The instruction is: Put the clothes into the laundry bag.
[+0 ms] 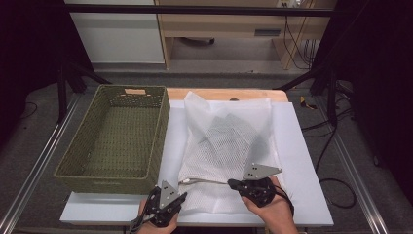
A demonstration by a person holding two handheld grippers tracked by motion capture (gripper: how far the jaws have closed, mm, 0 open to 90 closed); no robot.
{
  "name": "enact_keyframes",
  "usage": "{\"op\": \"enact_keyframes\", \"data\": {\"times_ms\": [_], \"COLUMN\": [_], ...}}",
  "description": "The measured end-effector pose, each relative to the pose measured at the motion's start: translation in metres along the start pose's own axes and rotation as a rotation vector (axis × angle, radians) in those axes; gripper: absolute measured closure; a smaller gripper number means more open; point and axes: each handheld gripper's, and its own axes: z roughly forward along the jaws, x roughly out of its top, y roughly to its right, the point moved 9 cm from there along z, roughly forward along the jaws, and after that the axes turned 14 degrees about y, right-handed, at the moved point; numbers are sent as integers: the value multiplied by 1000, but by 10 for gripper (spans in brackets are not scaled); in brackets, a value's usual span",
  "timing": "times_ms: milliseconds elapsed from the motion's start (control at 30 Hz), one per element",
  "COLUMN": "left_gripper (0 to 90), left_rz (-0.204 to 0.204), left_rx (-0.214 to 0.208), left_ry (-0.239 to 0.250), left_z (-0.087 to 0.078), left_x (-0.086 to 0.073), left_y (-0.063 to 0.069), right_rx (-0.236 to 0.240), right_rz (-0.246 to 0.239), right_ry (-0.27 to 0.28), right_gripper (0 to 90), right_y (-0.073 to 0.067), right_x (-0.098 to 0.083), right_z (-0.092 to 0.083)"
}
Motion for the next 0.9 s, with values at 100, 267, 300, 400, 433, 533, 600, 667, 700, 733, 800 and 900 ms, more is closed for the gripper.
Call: {"op": "enact_keyframes", "data": {"times_ms": [100, 267, 300, 400, 433, 533, 600, 667, 700, 733, 800, 900], "left_gripper": [881, 880, 880, 879, 879, 878, 874, 871, 868, 866, 858, 829], "left_rz": [7, 5, 3, -7, -5, -7, -9, -11, -11, -11, -12, -11], "left_rx": [-7, -12, -10, -9, -6, -4, -9, -15, -18, -17, -11, -6], "left_ry": [-10, -22, -22, -19, -24, -36, -29, -28, -28, -29, -32, -32], "left_z": [-1, -3, -4, -5, -4, 0, 1, 2, 2, 3, 4, 5], "left_x": [-4, -11, -11, -14, -16, -20, -20, -21, -22, -23, -26, -27], "left_y": [3, 5, 5, 4, 4, 2, 1, 1, 0, -1, -3, -6], "right_rx": [0, 6, 7, 12, 12, -1, -11, -17, -22, -26, -35, -40], "right_rz": [0, -5, -9, -14, -19, -30, -37, -35, -31, -32, -38, -63], "right_ry": [1, -11, -13, -24, -34, -81, -109, -132, -142, -150, -160, -185], "right_gripper": [890, 890, 890, 890, 890, 890, 889, 889, 889, 889, 888, 885], "right_y": [-2, -5, -6, -8, -8, -5, -3, 1, 3, 5, 8, 11], "right_x": [-1, -4, -5, -9, -12, -24, -30, -37, -40, -41, -43, -48], "right_z": [-1, -3, -3, -5, -5, 0, 5, 9, 10, 12, 14, 17]}}
